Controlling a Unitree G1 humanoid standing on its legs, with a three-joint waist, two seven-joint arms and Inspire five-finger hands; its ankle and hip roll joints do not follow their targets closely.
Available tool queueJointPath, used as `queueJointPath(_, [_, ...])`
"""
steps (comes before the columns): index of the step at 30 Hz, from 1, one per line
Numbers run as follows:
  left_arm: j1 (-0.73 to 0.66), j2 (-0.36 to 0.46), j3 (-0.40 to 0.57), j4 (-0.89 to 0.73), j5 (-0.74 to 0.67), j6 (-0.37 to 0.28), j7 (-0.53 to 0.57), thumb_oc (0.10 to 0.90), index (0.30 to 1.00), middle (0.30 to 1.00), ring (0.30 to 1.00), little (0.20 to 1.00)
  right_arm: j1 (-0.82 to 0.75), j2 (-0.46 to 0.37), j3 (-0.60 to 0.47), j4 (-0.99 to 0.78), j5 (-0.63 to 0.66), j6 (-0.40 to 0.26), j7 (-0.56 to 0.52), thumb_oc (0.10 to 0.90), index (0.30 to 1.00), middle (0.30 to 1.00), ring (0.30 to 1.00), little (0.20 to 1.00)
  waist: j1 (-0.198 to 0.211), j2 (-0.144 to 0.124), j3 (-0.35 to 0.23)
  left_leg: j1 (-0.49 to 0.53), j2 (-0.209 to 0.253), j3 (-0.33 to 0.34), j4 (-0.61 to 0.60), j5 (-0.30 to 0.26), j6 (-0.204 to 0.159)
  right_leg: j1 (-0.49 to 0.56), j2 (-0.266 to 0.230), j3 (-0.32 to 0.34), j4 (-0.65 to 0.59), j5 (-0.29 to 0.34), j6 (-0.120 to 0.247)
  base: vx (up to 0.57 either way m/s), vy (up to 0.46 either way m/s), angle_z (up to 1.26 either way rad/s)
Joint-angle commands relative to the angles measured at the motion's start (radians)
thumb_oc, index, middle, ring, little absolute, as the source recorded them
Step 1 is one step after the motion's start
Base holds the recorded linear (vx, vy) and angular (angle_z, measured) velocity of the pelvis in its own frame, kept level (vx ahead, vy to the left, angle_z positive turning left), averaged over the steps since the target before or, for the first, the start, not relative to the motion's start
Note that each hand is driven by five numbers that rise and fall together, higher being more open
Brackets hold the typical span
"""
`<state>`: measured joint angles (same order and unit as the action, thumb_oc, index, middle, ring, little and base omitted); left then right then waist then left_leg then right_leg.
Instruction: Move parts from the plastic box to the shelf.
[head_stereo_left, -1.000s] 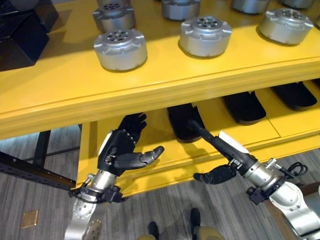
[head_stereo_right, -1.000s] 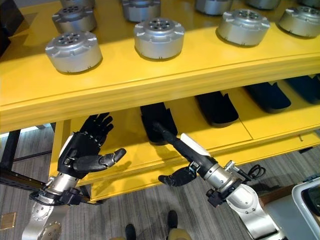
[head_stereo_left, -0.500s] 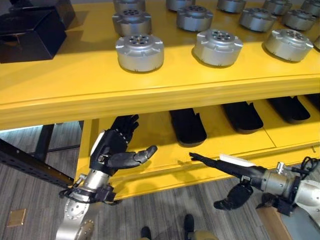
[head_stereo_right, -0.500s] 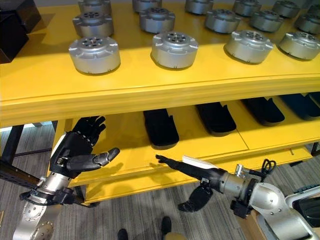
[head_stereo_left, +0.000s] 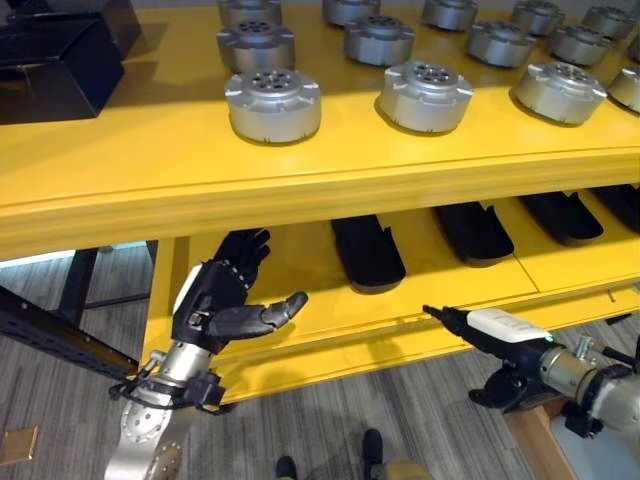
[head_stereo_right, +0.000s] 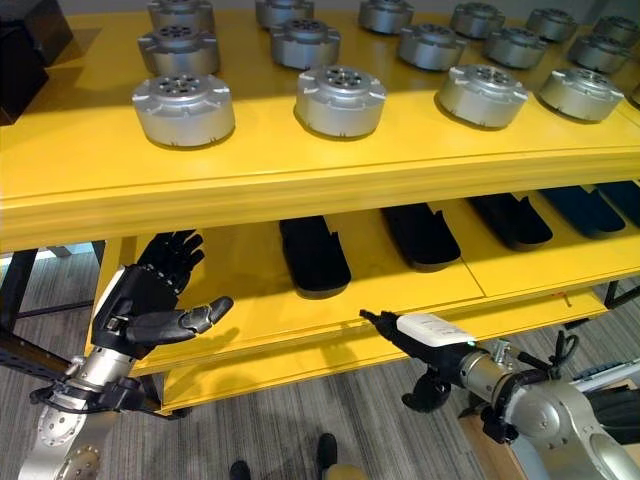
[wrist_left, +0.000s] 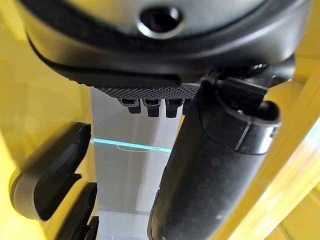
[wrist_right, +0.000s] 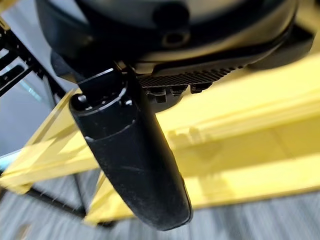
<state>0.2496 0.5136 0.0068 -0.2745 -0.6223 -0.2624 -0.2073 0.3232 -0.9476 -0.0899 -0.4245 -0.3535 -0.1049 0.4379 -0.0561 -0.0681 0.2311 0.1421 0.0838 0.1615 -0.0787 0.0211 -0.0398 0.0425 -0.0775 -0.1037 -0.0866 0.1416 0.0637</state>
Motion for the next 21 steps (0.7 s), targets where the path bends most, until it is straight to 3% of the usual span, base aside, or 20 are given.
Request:
queueJointPath(1, [-0.069, 0.039, 0.054, -0.049, -0.014, -0.109, -0.011, 0.900, 1.000, 1.000, 1.000, 1.000, -0.118, -0.002, -0.053, -0.024, -0.071, -0.049, -0.141, 0.900, 1.000, 1.000, 1.000, 1.000, -0.011, -0.014, -0.035, -0.016, 0.046, -0.042, 0.005, -0.022, -0.009, 0.065, -0.048, 0.035, 0.073, -0.141, 0.055, 0.01, 0.025, -0.05])
queueJointPath(4, [-0.072, 0.034, 0.048, -0.055, -0.016, -0.105, -0.015, 0.900, 1.000, 1.000, 1.000, 1.000, -0.144, 0.033, -0.025, -0.023, -0.132, -0.053, -0.176, 0.900, 1.000, 1.000, 1.000, 1.000, -0.010, -0.007, -0.035, -0.018, 0.046, -0.038, 0.010, -0.027, -0.009, 0.063, -0.050, 0.036, 0.075, -0.144, 0.055, 0.00, 0.010, 0.00])
queueJointPath(12, [-0.081, 0.039, 0.020, -0.054, -0.035, -0.114, -0.031, 0.900, 1.000, 1.000, 1.000, 1.000, -0.202, 0.034, 0.073, 0.022, -0.189, -0.041, -0.185, 0.900, 1.000, 1.000, 1.000, 1.000, 0.004, 0.003, -0.034, -0.026, 0.044, -0.040, 0.018, -0.031, -0.010, 0.063, -0.058, 0.025, 0.075, -0.147, 0.058, 0.00, 0.000, 0.00])
queueJointPath(21, [-0.083, 0.041, 0.002, -0.053, -0.028, -0.112, -0.023, 0.900, 1.000, 1.000, 1.000, 1.000, -0.242, 0.044, 0.160, 0.065, -0.159, -0.052, -0.168, 0.900, 1.000, 1.000, 1.000, 1.000, 0.018, 0.006, -0.035, -0.027, 0.042, -0.049, 0.016, -0.029, -0.010, 0.067, -0.065, 0.010, 0.072, -0.147, 0.061, 0.00, 0.000, 0.00])
